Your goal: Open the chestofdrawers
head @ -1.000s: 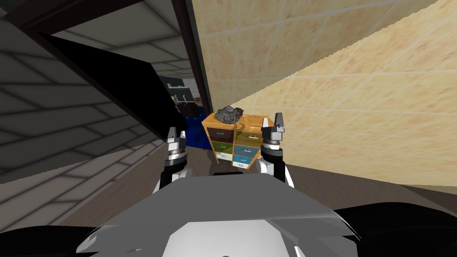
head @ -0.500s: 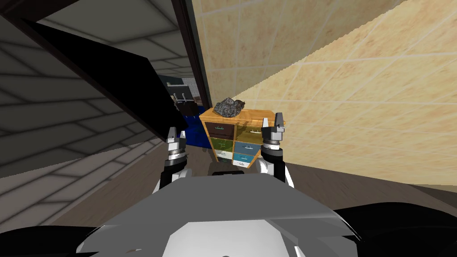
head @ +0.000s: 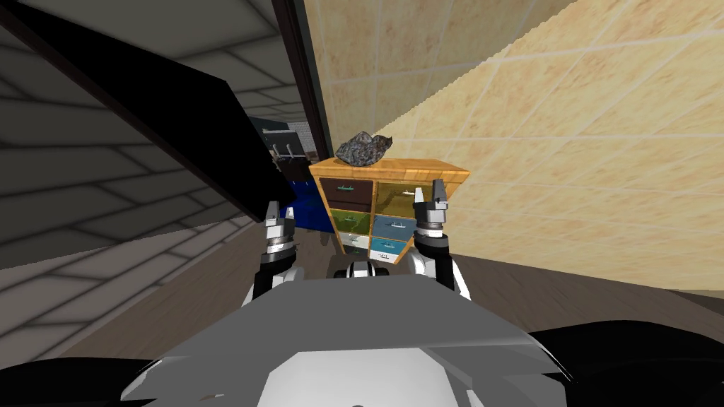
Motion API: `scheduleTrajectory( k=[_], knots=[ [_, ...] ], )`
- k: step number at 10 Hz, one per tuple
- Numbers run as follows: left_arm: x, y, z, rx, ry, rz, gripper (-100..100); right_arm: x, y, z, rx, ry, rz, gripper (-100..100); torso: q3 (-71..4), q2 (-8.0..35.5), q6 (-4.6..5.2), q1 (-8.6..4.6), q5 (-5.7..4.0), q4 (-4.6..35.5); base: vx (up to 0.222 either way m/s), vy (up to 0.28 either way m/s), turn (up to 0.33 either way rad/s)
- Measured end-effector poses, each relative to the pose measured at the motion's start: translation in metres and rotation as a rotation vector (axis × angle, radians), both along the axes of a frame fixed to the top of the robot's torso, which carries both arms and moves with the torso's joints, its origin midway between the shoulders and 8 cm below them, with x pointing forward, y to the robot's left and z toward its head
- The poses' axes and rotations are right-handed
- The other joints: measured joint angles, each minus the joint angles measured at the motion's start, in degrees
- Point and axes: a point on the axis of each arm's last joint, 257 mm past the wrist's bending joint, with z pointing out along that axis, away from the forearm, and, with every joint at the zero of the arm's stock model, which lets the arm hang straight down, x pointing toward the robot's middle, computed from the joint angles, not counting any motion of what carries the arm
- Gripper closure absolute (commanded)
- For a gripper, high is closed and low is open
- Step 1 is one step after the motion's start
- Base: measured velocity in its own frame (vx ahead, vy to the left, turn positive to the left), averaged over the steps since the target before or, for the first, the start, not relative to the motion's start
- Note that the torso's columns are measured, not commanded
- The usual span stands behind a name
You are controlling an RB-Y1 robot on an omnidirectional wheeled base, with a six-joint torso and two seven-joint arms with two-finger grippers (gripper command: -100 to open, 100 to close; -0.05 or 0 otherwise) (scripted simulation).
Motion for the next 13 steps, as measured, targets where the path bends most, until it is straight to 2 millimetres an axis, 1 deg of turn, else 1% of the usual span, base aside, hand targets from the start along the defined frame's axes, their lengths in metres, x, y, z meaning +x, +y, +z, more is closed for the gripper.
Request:
scheduleTrajectory(
  k=[3,6,9,13],
  knots=[
    [0.0,0.0,0.0,0.0,0.0,0.0,0,0.003,0.01,-0.008,-0.142,0.03,-0.019,-100,-0.31,0.2,0.0,0.0,0.0,0.23,0.021,0.078,-0.037],
    [0.0,0.0,0.0,0.0,0.0,0.0,0,0.008,0.013,-0.019,-0.3,0.059,-0.078,-100,-0.33,0.19,0.0,-0.03,0.0,0.23,0.037,0.122,-0.057],
    [0.0,0.0,0.0,0.0,0.0,0.0,0,0.013,0.009,-0.029,-0.463,0.082,-0.172,-100,-0.34,0.15,0.0,-0.05,-0.02,0.22,0.046,0.13,-0.062],
    [0.0,0.0,0.0,0.0,0.0,0.0,0,0.022,-0.004,-0.044,-0.678,0.109,-0.331,-100,-0.32,0.18,0.0,-0.04,-0.01,0.23,0.032,0.157,-0.068]
  ],
)
